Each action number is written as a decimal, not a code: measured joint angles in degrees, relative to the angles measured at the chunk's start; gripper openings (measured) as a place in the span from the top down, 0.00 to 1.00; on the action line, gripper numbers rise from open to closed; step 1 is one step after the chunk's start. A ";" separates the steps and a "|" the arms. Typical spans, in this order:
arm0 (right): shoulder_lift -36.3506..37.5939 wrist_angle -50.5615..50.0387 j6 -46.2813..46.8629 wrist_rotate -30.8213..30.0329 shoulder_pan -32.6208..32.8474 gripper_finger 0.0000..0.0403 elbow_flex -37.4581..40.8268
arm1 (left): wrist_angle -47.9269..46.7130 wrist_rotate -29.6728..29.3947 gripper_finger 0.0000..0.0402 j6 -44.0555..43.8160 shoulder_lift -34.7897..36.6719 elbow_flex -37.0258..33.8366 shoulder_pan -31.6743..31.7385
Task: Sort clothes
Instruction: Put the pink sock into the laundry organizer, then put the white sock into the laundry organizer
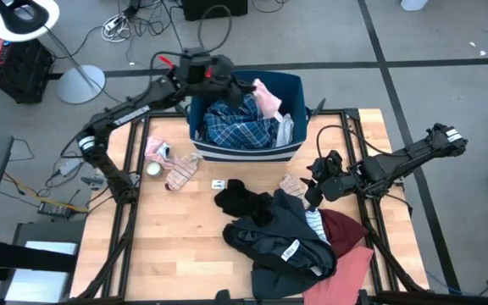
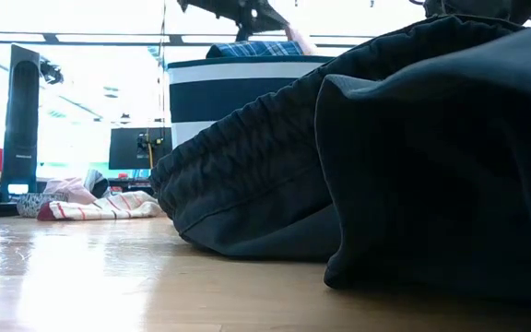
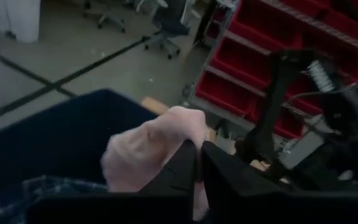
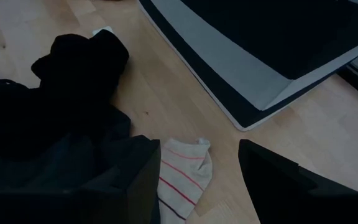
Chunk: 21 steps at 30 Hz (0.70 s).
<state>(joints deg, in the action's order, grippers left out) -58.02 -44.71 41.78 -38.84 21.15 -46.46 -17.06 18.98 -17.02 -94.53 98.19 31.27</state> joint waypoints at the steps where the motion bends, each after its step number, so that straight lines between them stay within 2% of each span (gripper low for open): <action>1: 0.01 -0.03 0.00 0.02 0.00 0.46 0.00 | -0.06 -0.04 0.91 -0.04 -0.89 0.00 0.08; 5: 0.00 -0.05 0.00 0.05 0.00 0.46 0.00 | -0.63 2.78 0.83 -2.41 -3.84 0.00 0.85; 10: 0.02 -0.02 0.02 0.08 0.00 0.46 0.00 | -0.65 9.68 0.70 -6.62 -5.93 0.00 2.07; 13: 0.00 0.02 0.03 1.90 0.02 0.46 0.00 | -1.08 11.84 0.66 -7.21 -6.09 0.00 2.61; 17: 0.00 0.27 -0.11 5.14 0.11 0.46 0.00 | -2.15 11.08 0.65 -1.54 -3.48 -0.02 2.34; 21: 0.00 1.02 -0.43 5.69 0.11 0.46 0.00 | -6.19 4.13 0.66 5.53 2.42 -0.02 0.44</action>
<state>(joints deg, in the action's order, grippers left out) -58.02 -43.69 41.35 -33.15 21.26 -46.46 -23.25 23.11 -11.49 -92.10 98.17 31.70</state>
